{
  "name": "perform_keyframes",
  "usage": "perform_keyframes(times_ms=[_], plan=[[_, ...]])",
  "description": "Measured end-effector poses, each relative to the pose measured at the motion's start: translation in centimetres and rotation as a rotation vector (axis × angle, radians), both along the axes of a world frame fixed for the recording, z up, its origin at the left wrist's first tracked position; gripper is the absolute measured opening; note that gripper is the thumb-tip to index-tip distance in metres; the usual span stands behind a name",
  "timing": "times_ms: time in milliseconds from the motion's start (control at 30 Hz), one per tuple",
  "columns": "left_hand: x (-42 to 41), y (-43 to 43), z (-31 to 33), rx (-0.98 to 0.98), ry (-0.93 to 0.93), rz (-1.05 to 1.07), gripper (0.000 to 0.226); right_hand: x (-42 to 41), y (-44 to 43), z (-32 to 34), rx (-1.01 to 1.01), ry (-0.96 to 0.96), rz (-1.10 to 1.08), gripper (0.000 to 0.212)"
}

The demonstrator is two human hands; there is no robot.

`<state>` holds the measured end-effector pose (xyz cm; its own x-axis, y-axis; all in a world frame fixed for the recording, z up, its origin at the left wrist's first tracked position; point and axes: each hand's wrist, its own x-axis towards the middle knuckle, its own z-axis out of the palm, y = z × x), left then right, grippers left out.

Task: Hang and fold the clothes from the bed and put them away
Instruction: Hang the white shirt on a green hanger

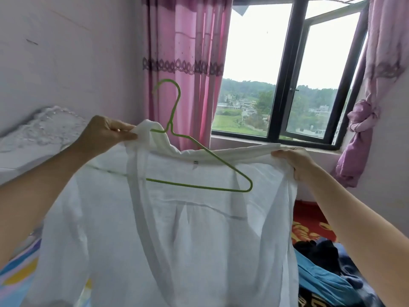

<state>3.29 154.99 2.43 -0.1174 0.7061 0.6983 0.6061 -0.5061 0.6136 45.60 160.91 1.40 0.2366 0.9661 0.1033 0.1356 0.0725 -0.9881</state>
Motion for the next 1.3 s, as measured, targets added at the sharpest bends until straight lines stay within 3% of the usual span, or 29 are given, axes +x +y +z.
perform_keyframes(times_ms=[167, 267, 400, 500, 600, 667, 700, 767, 867, 933, 1000, 1100, 1133, 1300], plan=[[1.6, 1.5, -3.5, 0.0, 0.053, 0.049, 0.036, -0.6, 0.0, -0.7, 0.017, -0.001, 0.0, 0.018], [3.6, 1.9, -6.4, 0.054, 0.2, 0.049, 0.026, -2.1, 0.5, -0.6, 0.065, -0.012, -0.001, 0.024], [7.1, 1.6, -10.1, 0.144, 0.333, 0.064, 0.059, -5.0, -0.3, -0.4, 0.178, -0.138, 0.076, 0.031], [8.6, 1.9, -10.9, 0.231, 0.325, 0.211, 0.054, -7.3, -2.4, -0.7, 0.185, -0.224, 0.159, 0.02], [8.6, 2.3, -10.4, 0.243, 0.123, 0.363, 0.026, -9.4, -5.1, -3.0, 0.16, -0.331, 0.357, 0.012], [7.6, 2.4, -9.5, 0.295, -0.043, 0.35, 0.025, -9.9, -6.5, -4.9, 0.079, -0.637, 0.552, 0.007], [7.0, 2.4, -8.9, 0.328, -0.108, 0.33, 0.027, -9.5, -6.7, -5.6, 0.078, -0.838, 0.597, 0.018], [5.7, 2.1, -7.5, 0.361, -0.213, 0.288, 0.033, -8.7, -6.3, -5.4, 0.243, -1.016, 0.441, 0.03], [4.1, 1.3, -5.7, 0.413, -0.202, 0.248, 0.036, -7.1, -4.9, -2.2, 0.949, -0.92, -0.171, 0.037], [3.7, 0.7, -4.9, 0.413, -0.172, 0.239, 0.033, -6.8, -3.8, 0.5, 1.197, -0.926, -0.385, 0.032], [3.6, 0.2, -4.5, 0.394, -0.154, 0.227, 0.031, -7.0, -2.3, 3.0, 1.094, -1.048, -0.209, 0.036], [3.6, -0.4, -4.2, 0.365, -0.146, 0.211, 0.03, -8.8, -0.6, 4.8, 0.584, -1.156, 0.363, 0.037], [3.4, -0.6, -4.0, 0.353, -0.143, 0.211, 0.029, -9.4, 0.1, 4.7, 0.481, -1.152, 0.465, 0.044], [0.4, -3.3, -3.6, 0.351, -0.035, 0.309, 0.02, -9.5, 2.9, 2.1, 0.406, -0.778, 0.439, 0.055]])
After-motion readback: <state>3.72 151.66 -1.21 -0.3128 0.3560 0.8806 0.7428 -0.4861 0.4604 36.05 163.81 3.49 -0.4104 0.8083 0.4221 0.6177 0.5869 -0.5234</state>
